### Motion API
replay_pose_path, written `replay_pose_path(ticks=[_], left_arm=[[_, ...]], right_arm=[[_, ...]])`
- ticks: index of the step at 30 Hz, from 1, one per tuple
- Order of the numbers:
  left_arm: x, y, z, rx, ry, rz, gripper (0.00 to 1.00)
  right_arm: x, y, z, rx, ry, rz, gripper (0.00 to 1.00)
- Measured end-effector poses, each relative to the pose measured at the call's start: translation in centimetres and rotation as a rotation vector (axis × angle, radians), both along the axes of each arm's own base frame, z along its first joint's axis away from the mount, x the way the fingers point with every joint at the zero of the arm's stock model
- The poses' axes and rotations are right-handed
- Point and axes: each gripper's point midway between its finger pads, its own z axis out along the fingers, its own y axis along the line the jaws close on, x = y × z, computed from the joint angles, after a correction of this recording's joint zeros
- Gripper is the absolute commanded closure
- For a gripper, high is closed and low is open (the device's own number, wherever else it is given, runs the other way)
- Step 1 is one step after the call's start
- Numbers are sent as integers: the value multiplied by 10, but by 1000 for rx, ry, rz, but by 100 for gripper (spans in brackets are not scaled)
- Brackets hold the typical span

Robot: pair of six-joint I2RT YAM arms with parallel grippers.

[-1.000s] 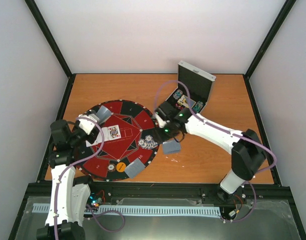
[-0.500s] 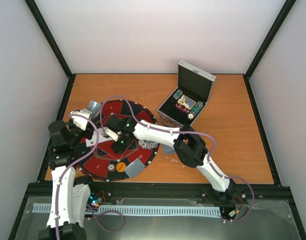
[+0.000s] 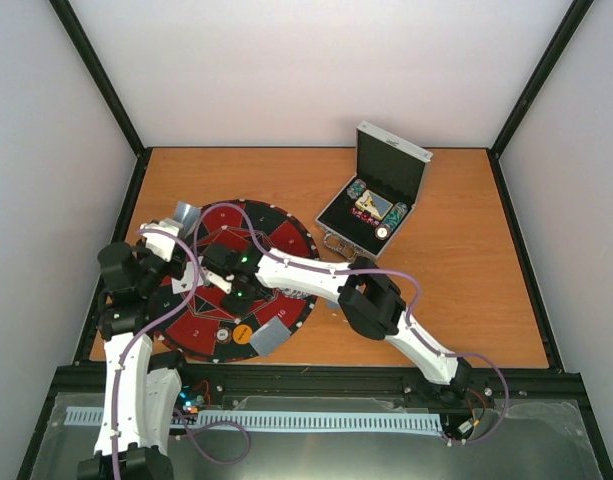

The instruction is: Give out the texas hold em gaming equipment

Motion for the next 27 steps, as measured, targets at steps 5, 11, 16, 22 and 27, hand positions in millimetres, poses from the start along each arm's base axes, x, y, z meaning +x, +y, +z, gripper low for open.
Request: replay_pose_path(ticks=[5, 11, 16, 22, 27], left_arm=[[1, 2, 2, 5, -12, 8, 62], [2, 2, 4, 8, -20, 10, 63], [2, 3, 5, 11, -22, 17, 63], [2, 1, 6, 8, -29, 5, 62], [3, 1, 10, 12, -47, 1, 63]], right_arm=[[-12, -2, -6, -31, 5, 19, 54], [-12, -2, -10, -42, -1, 19, 39], [-11, 1, -14, -45, -1, 21, 27], [-12, -1, -17, -59, 3, 26, 17], [-9, 0, -16, -56, -8, 24, 11]])
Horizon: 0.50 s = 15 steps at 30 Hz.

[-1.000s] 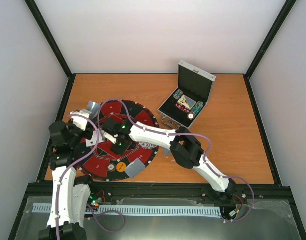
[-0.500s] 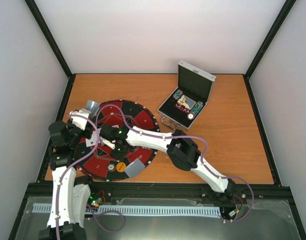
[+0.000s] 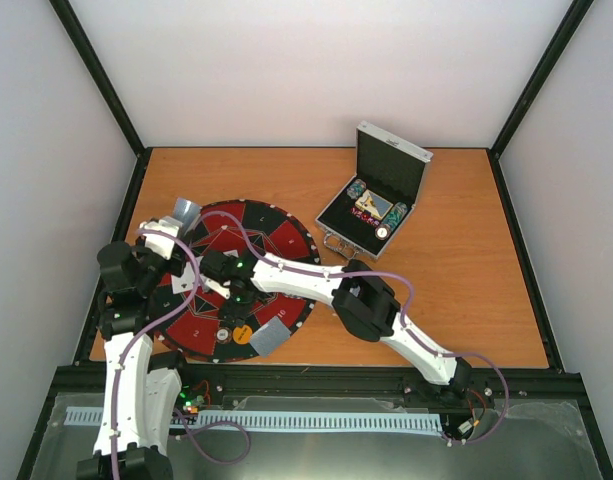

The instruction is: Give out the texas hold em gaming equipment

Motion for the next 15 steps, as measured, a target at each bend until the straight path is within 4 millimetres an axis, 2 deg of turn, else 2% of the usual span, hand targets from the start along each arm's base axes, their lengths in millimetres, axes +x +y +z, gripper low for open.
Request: replay_pose_path(ticks=[4, 8, 15], left_arm=[[0, 0, 1, 1, -6, -3, 63], [1, -1, 4, 2, -18, -10, 63], [0, -3, 3, 7, -18, -19, 62]], right_arm=[[5, -2, 4, 18, -4, -13, 3], [14, -7, 21, 59, -7, -35, 0], [28, -24, 68, 187, -2, -62, 0]])
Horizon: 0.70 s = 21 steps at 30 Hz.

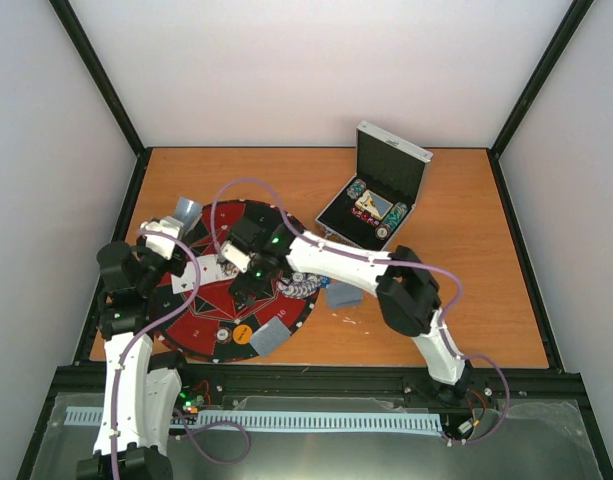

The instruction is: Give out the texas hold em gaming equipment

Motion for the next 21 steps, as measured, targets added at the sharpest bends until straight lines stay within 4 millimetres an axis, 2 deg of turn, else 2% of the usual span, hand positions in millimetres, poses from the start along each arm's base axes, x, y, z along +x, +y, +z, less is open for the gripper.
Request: replay_pose_path(ticks=[6, 9, 12, 14, 17, 21], left_arm=[[-9, -16, -14, 74, 28, -118, 62], [-20, -29, -32, 144, 61, -227, 63], [-30, -37, -45, 206, 83, -308, 63], [-36, -41, -53, 245, 93, -354, 63], [-43, -45, -60, 286, 96, -402, 63], [-47, -49, -62, 300, 95, -437, 62]], right_arm=[[14, -33, 37, 130, 39, -25, 0], [31, -60, 56, 202, 72, -72, 0], [53, -72, 86, 306, 70, -109, 0], [60, -71, 112, 400, 66, -109, 2], [51, -49, 149, 558, 101, -56, 3], [34, -12, 170, 642, 125, 25, 5]])
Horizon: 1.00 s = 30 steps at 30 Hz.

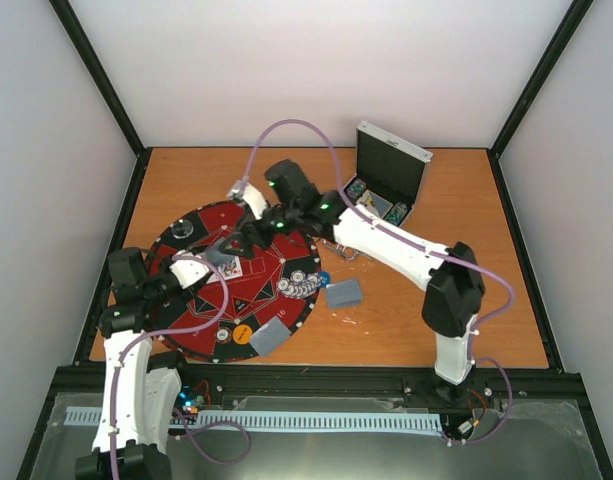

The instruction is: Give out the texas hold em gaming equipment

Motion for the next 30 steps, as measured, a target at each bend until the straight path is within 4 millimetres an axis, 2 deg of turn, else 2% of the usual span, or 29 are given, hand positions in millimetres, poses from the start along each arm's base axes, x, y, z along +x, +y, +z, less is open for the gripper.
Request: replay_pose_path(ticks=[3, 6, 11, 17, 21, 30], left_arm=[[-1, -2, 1, 2, -5, -14, 63], [-2, -3, 1, -4, -6, -23, 63], [-3, -4, 2, -7, -8, -27, 63], [-3, -4, 3, -10, -9, -26, 63], [-3, -4, 3, -9, -10, -25, 63], [-2, -3, 3, -9, -8, -21, 63]], right_arm=[[-9, 30, 0, 8, -12, 41, 8], [-10, 46, -15, -26, -5, 45, 12], [0, 43, -43, -105, 15, 5, 21], [8, 35, -52, -154, -3, -28, 44], [10, 32, -57, -179, -17, -39, 55], [13, 27, -55, -208, -45, -52, 63]])
